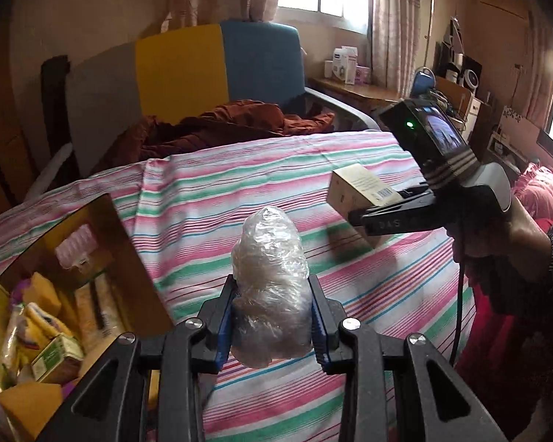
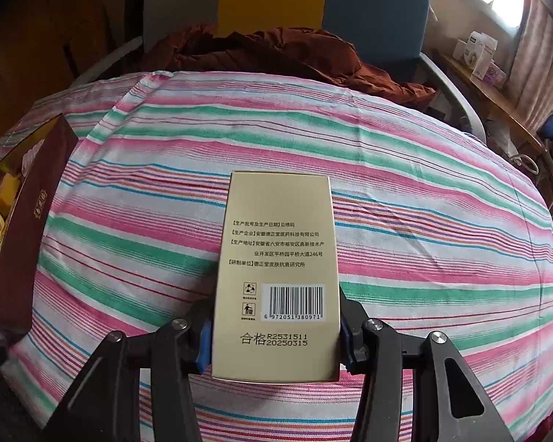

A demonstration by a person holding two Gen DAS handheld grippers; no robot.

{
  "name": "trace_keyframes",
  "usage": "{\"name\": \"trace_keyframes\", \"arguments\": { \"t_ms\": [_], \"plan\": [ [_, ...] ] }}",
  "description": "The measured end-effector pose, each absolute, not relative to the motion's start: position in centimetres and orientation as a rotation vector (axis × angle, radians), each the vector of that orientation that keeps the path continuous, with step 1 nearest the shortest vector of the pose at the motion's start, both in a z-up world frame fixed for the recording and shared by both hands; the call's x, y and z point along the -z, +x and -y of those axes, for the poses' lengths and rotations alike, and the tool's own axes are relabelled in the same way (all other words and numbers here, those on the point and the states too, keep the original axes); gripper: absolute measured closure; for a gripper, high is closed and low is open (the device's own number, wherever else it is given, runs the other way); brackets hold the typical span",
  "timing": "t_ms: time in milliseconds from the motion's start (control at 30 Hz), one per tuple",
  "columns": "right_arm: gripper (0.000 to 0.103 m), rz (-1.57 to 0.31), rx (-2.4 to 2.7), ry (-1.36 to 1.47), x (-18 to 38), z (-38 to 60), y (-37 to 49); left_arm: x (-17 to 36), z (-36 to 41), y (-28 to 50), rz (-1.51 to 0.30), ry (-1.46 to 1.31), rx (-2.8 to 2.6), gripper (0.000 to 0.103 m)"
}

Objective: Organize objects
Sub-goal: 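Carry the tissue and beige box into the gold tray and open both grippers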

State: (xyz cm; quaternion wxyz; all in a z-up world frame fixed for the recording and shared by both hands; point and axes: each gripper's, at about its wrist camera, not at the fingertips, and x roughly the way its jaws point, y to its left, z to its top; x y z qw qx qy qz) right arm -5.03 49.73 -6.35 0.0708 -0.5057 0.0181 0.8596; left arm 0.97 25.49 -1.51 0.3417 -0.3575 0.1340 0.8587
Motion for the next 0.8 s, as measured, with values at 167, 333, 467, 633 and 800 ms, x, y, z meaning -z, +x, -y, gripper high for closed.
{"name": "trace_keyframes", "arguments": {
  "t_ms": [167, 333, 467, 633, 800],
  "plan": [
    [0.052, -0.119, -2.576, -1.538, 6.4, -50.0, -4.9, 0.9, -21.8, 0.1, -0.328, -0.946, -2.302, 0.068],
    [0.052, -0.172, -2.591, -1.569, 5.9, -48.8, -4.7, 1.0, -18.3, -1.1, -0.242, -0.997, -2.34, 0.068],
    [0.052, -0.211, -2.654, -1.567, 4.6, -46.0, -4.3, 0.5, -15.8, -1.8, -0.136, -1.014, -2.347, 0.068],
    [0.052, -0.222, -2.779, -1.553, 2.8, -40.8, -3.8, -0.8, -10.9, -3.2, 0.019, -1.027, -2.4, 0.068],
    [0.052, -0.217, -2.926, -1.517, 0.5, -35.1, -4.3, -1.4, -5.6, -4.1, 0.095, -1.041, -2.498, 0.069]
  ]
}}
